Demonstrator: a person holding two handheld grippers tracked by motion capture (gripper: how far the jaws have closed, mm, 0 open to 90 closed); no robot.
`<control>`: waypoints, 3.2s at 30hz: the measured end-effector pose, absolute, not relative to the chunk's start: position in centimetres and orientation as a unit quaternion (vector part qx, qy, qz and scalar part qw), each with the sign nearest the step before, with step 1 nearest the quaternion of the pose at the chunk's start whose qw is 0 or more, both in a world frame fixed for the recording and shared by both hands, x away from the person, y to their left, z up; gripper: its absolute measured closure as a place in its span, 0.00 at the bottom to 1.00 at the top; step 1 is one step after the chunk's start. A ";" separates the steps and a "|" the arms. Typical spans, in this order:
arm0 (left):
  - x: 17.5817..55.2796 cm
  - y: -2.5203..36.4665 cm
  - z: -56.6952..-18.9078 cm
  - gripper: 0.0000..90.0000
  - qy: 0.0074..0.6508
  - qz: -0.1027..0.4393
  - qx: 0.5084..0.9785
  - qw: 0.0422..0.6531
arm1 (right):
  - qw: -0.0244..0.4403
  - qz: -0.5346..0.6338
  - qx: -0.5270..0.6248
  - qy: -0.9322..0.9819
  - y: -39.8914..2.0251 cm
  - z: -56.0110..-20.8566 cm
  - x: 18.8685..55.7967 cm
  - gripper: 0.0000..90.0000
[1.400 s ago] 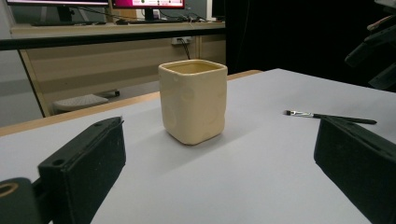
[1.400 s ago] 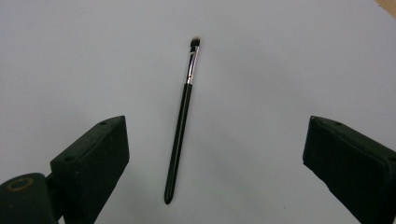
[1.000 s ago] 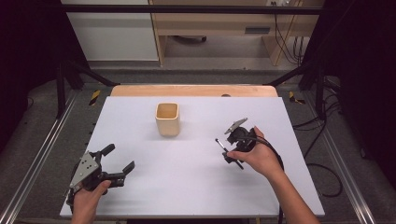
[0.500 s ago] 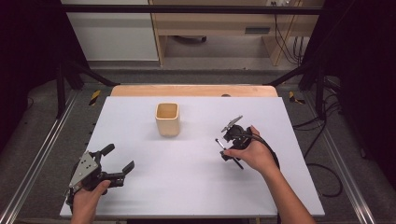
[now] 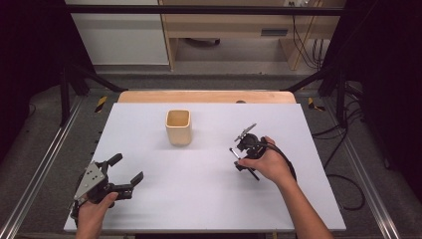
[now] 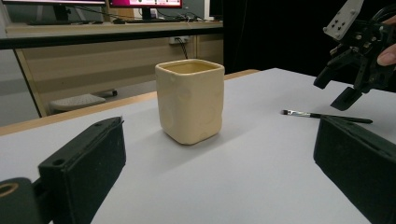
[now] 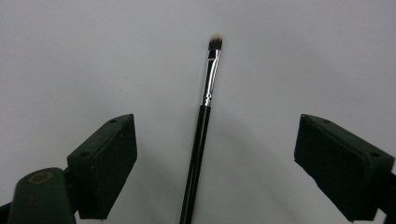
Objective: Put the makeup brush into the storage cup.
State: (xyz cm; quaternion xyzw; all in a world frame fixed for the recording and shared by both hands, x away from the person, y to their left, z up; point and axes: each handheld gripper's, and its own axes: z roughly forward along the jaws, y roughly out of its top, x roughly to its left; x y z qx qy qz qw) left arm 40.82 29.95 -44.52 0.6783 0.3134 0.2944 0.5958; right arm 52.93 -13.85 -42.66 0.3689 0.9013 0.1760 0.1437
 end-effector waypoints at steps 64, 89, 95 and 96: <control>40.9 29.9 -44.6 0.02 0.315 0.293 0.681 0.592 | 0.096 0.166 0.404 0.894 -13.8 -45.1 53.3 0.89; 40.9 29.9 -44.6 0.02 0.315 0.294 0.681 0.592 | 0.097 0.203 0.424 0.877 -15.0 -43.0 52.6 0.93; 40.8 29.8 -44.6 0.03 0.313 0.294 0.683 0.591 | 0.116 0.224 0.411 0.876 -14.9 -42.0 52.2 0.93; 40.8 29.8 -44.6 0.02 0.313 0.294 0.683 0.591 | 0.118 0.229 0.411 0.875 -14.8 -41.9 52.2 0.93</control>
